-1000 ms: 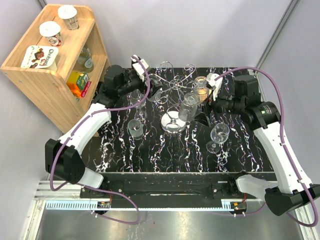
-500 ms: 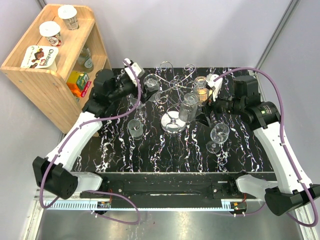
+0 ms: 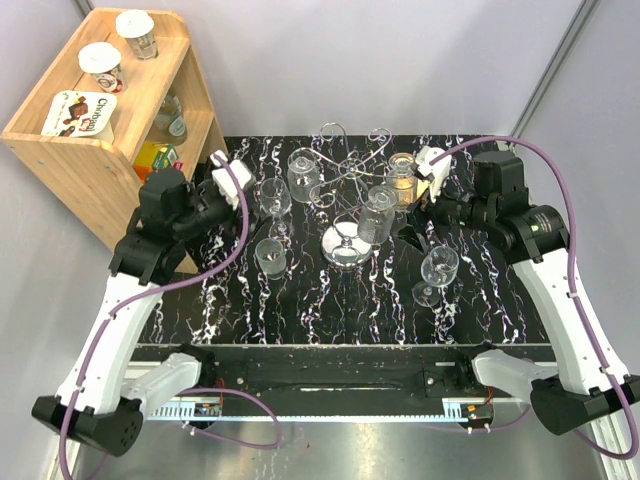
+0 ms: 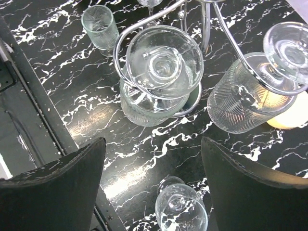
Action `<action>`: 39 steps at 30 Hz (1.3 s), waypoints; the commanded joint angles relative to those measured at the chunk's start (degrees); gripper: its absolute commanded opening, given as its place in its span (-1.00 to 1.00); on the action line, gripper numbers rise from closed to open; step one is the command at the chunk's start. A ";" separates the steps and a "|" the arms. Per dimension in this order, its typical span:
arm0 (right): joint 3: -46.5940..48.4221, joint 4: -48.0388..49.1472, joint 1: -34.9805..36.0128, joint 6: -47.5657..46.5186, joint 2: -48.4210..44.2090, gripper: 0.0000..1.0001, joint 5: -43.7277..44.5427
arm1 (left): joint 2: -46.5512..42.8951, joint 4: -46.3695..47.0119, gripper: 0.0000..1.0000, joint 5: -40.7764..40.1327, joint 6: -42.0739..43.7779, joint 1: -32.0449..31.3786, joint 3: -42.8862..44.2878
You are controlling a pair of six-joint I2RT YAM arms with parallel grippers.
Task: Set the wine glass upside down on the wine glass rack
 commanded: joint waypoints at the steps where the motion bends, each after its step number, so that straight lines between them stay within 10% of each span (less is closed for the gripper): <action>1: 2.08 0.50 0.49 -1.22 -0.82 0.71 2.89 | -3.83 -12.44 0.98 -5.17 8.79 1.19 -5.73; 16: 0.67 0.50 0.57 -1.39 -0.02 0.68 3.16 | 9.07 -21.06 0.79 3.78 38.41 1.02 -12.25; 32: -0.47 -0.12 0.49 -2.36 -0.90 0.68 3.42 | 19.36 -13.77 0.55 -2.36 37.37 -4.08 -13.83; 39: -0.47 -0.38 0.49 -2.62 -0.73 0.67 3.60 | 22.26 -12.80 0.15 -3.77 37.11 -4.78 -15.67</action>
